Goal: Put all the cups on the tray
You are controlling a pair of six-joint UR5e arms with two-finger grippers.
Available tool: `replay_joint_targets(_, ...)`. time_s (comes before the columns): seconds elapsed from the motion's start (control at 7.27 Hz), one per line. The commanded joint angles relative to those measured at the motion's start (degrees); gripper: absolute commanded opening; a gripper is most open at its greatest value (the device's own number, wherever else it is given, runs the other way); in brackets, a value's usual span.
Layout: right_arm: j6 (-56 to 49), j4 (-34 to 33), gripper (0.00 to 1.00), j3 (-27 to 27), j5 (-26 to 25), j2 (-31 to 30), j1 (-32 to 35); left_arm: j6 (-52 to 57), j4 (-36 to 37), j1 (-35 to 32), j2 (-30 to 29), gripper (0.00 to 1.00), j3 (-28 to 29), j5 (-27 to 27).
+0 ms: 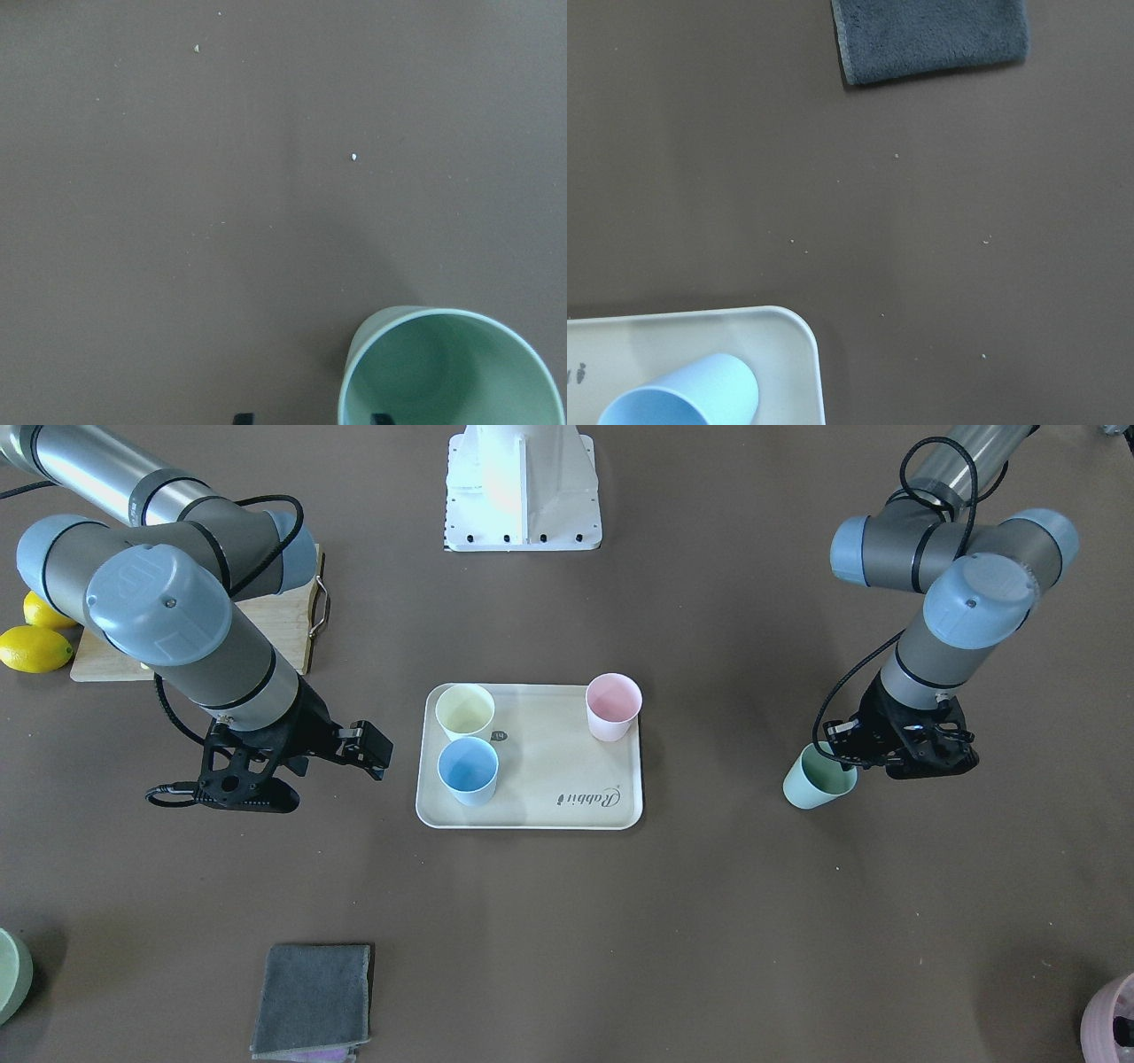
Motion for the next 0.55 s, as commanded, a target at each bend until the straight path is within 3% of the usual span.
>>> replay_joint_targets(0.0,0.0,-0.1,1.00,0.0,-0.1,-0.1,-0.1,-1.8,-0.2,0.0,-1.4,0.00,-1.2,-0.3)
replay_joint_targets(0.41,-0.1,-0.1,1.00,0.8,0.0,-0.6,0.5,-10.8,1.1,1.7,-8.1,0.00,-2.4,-2.1)
